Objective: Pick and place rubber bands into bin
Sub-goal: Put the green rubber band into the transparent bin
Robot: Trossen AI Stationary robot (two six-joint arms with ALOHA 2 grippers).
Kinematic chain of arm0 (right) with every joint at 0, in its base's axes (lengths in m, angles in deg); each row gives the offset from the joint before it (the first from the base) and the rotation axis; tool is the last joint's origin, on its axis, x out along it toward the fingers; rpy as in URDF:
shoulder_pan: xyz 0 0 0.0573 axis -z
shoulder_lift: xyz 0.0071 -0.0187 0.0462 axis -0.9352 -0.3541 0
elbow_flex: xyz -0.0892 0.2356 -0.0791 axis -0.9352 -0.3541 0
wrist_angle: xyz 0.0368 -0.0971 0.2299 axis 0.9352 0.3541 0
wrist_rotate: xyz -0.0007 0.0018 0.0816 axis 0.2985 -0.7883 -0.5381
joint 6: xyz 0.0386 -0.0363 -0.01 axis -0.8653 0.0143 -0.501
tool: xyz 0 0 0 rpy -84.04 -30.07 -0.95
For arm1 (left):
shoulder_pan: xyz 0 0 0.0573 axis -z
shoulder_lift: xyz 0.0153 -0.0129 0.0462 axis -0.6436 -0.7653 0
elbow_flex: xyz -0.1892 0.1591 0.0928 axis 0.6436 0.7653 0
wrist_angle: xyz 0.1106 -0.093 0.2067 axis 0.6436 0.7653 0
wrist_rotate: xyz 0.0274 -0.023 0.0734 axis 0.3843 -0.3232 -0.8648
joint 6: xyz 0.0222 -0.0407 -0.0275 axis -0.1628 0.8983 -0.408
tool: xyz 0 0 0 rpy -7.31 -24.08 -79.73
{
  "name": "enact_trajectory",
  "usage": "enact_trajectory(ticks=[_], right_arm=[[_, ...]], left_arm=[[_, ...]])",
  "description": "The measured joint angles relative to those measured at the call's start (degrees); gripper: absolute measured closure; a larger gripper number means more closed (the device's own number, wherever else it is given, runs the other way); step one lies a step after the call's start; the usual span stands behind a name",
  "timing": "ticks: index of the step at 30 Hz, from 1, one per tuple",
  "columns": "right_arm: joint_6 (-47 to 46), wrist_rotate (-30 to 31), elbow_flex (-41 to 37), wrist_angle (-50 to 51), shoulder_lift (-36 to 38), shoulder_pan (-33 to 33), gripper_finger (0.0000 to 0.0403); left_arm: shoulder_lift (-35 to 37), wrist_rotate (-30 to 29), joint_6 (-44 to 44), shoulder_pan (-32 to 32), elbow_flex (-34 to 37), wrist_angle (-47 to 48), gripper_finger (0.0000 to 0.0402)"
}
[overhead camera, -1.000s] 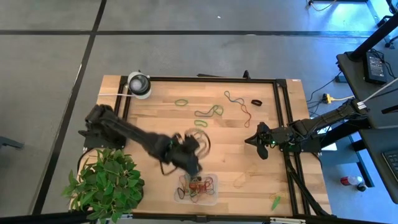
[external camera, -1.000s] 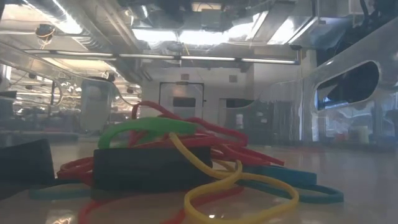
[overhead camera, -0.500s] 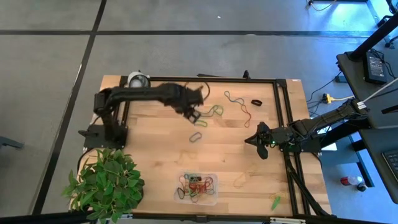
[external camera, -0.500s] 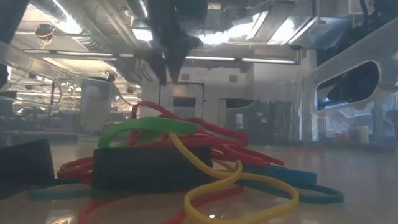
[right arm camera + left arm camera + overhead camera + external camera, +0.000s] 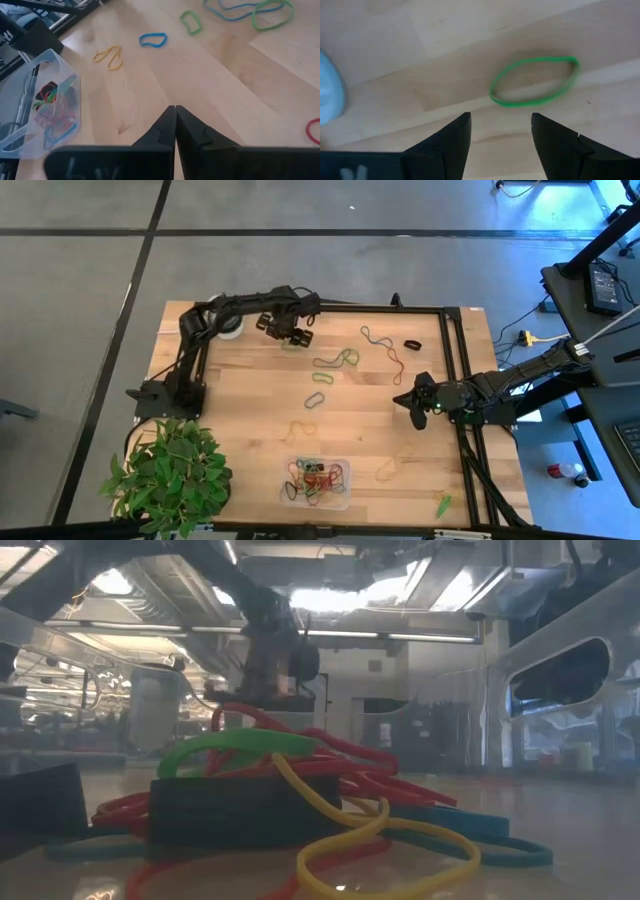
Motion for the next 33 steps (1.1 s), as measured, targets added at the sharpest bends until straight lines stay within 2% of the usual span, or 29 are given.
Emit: enact_trajectory(ticks=[4,18,20,22,27,33], right_arm=[[-1.27,0.25,0.0,-0.08,-0.01,0.0,0.0391],[-2.73,1.34,0.0,-0.12,-0.01,0.0,0.0391],[-2.71,1.34,0.0,-0.14,0.0,0.0,0.0391],[-2.68,1.34,0.0,-0.14,-0.01,0.0,0.0391],[-2.58,1.32,0.0,-0.12,-0.01,0.0,0.0391],[-2.56,1.31,0.0,-0.05,-0.01,-0.02,0.0391]], left_arm=[[-2.16,3.11,0.28,-2.47,0.0,0.0,0.0201],[-4.47,8.07,0.26,-7.47,-0.02,-0.31,0.0201],[-4.99,12.12,-0.15,-7.88,-0.07,-0.1,0.0204],[-6.02,15.68,-1.09,-8.17,-0.07,0.2,0.0212],[-9.52,19.28,-2.28,-8.34,-0.55,1.61,0.0233],[-9.79,19.83,-1.23,-8.05,-0.48,1.44,0.0271]])
